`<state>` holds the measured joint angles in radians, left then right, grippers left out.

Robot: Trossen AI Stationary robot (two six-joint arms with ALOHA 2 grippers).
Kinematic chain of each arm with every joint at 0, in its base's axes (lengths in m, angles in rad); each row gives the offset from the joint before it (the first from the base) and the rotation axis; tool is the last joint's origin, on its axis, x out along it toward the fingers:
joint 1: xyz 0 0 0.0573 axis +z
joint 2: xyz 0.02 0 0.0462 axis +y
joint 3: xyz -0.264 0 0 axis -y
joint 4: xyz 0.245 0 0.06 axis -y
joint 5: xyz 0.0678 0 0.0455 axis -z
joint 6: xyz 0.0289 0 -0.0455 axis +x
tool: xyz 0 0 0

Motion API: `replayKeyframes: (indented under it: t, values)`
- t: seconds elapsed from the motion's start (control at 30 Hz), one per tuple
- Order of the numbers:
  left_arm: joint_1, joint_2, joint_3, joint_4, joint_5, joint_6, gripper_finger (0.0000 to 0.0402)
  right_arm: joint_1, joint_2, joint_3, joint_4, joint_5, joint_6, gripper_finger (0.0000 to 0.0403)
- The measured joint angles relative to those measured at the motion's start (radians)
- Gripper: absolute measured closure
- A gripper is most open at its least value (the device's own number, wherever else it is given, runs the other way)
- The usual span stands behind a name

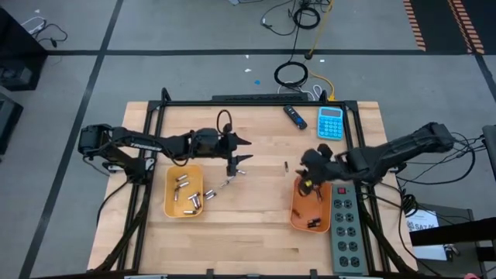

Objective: Sort batteries
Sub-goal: Put the black battery into the orange bin

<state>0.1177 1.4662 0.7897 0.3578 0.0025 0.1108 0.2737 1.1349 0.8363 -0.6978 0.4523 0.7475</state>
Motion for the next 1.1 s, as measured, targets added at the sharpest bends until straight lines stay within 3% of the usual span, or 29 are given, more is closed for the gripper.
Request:
replayKeyframes:
  t: [0.27, 0.43, 0.8, 1.1]
  values:
    - [0.0, 0.007, 0.007, 0.101, -0.001, 0.061, 0.0173, -0.339, 0.219, 0.009, 0.145, -0.256, -0.088, 0.0258]
    - [0.0, 0.039, 0.007, 0.186, 0.0, 0.061, 0.0173, -0.487, 0.388, 0.082, 0.079, -0.429, -0.094, 0.0261]
    - [0.0, 0.072, 0.007, 0.15, 0.009, 0.06, 0.0173, -0.508, 0.66, 0.356, -0.156, -0.485, -0.145, 0.0261]
    - [0.0, 0.055, 0.007, 0.093, 0.076, 0.087, 0.0173, -0.508, 0.715, 0.38, -0.235, -0.512, -0.139, 0.0261]
